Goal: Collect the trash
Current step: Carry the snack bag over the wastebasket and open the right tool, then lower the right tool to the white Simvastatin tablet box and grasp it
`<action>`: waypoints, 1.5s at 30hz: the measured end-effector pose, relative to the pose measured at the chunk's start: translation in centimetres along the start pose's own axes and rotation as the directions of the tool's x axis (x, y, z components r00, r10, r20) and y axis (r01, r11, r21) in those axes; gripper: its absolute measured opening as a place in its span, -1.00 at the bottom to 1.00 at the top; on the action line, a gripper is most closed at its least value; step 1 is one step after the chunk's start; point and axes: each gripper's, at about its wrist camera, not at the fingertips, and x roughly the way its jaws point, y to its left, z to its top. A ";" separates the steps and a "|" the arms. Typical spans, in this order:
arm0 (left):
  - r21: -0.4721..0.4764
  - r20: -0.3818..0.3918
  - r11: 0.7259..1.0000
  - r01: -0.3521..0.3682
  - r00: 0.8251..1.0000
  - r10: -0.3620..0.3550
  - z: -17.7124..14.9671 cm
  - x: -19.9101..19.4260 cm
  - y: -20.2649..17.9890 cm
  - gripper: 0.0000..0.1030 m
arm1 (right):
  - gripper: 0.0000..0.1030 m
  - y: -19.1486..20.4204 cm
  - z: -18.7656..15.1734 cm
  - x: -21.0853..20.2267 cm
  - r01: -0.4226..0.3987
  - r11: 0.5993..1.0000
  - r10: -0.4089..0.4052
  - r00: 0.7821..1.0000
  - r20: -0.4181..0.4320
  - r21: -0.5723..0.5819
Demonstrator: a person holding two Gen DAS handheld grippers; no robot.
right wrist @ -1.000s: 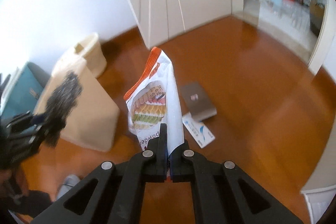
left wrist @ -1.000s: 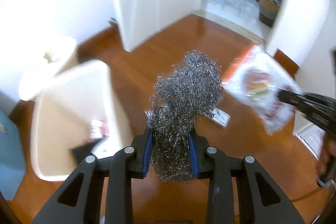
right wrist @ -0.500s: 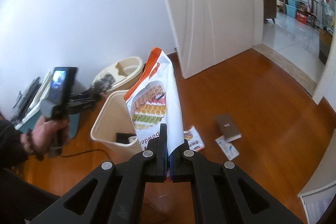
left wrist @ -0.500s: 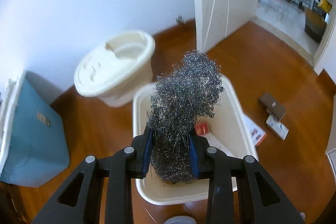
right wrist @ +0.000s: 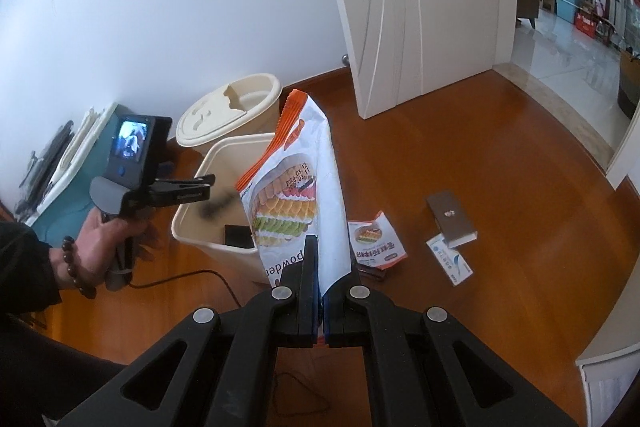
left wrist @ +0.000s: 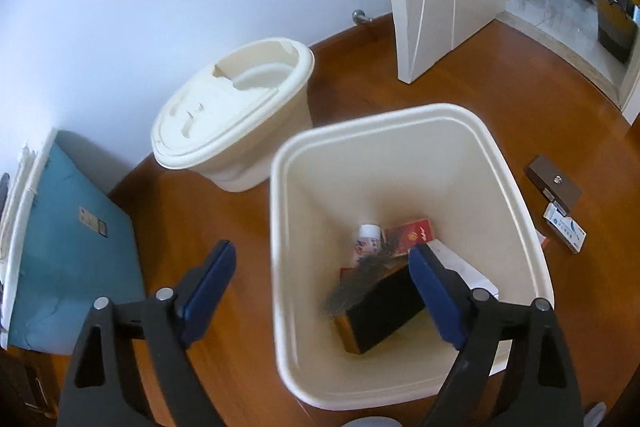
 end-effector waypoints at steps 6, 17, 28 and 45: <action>-0.038 -0.001 0.999 0.023 1.000 -0.023 -0.1 -1.1 1.8 0.73 | -0.98 1.6 1.7 1.6 0.027 1.000 -0.027 1.000 -0.007 -0.015; -0.233 0.039 0.970 0.075 0.997 -0.068 -2.3 -5.0 11.6 0.73 | -0.98 8.1 7.1 13.7 -0.053 0.996 0.057 0.997 -0.048 0.069; -0.295 0.056 0.949 0.113 0.993 -0.101 -3.7 -5.7 15.8 0.73 | 0.79 11.9 6.8 23.4 0.018 0.996 0.001 0.975 -0.224 0.083; 0.065 0.089 0.939 0.338 0.935 -0.342 1.0 -12.8 2.1 0.73 | 0.90 -6.4 3.4 7.1 0.326 0.921 -0.361 0.919 -0.157 -0.213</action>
